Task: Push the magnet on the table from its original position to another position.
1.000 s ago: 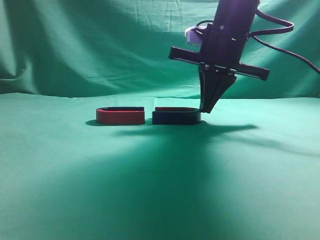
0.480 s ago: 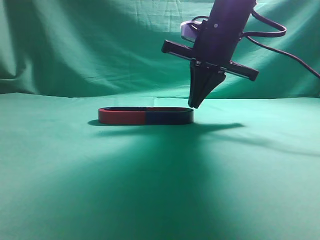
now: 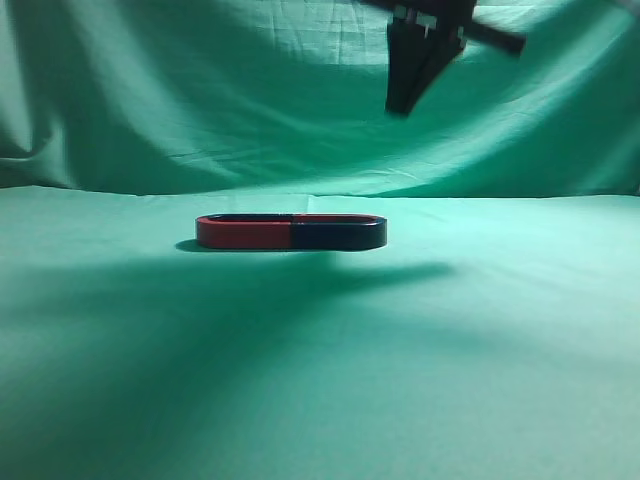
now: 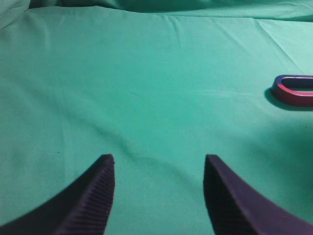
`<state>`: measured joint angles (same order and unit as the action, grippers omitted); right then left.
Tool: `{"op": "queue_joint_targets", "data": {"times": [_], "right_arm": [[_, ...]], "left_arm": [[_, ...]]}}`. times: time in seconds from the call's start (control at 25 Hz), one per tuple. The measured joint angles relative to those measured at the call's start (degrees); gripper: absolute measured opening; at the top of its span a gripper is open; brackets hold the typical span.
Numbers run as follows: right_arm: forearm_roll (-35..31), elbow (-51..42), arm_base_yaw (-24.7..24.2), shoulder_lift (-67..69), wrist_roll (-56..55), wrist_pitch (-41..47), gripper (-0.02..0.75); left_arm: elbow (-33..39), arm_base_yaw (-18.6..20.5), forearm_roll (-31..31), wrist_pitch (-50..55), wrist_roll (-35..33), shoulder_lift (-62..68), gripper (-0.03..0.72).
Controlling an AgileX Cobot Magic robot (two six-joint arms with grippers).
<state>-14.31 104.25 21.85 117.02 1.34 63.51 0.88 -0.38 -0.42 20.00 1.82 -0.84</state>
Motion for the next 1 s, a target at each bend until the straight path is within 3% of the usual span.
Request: {"op": "queue_joint_targets", "data": {"times": [0.16, 0.44, 0.64, 1.0], "right_arm": [[1.8, 3.2, 0.0, -7.3, -0.7, 6.2, 0.000], [6.7, 1.6, 0.0, -22.4, -2.9, 8.0, 0.000], [8.3, -9.7, 0.0, -35.7, -3.9, 6.2, 0.000], [8.1, -34.5, 0.0, -58.6, -3.8, -10.4, 0.000]], "left_arm": [[0.0, 0.0, 0.0, 0.0, 0.0, 0.0, 0.372], [0.0, 0.0, 0.0, 0.0, 0.0, 0.0, 0.372], [0.0, 0.0, 0.0, 0.0, 0.0, 0.0, 0.372], [0.0, 0.0, 0.0, 0.0, 0.0, 0.0, 0.372]]}}
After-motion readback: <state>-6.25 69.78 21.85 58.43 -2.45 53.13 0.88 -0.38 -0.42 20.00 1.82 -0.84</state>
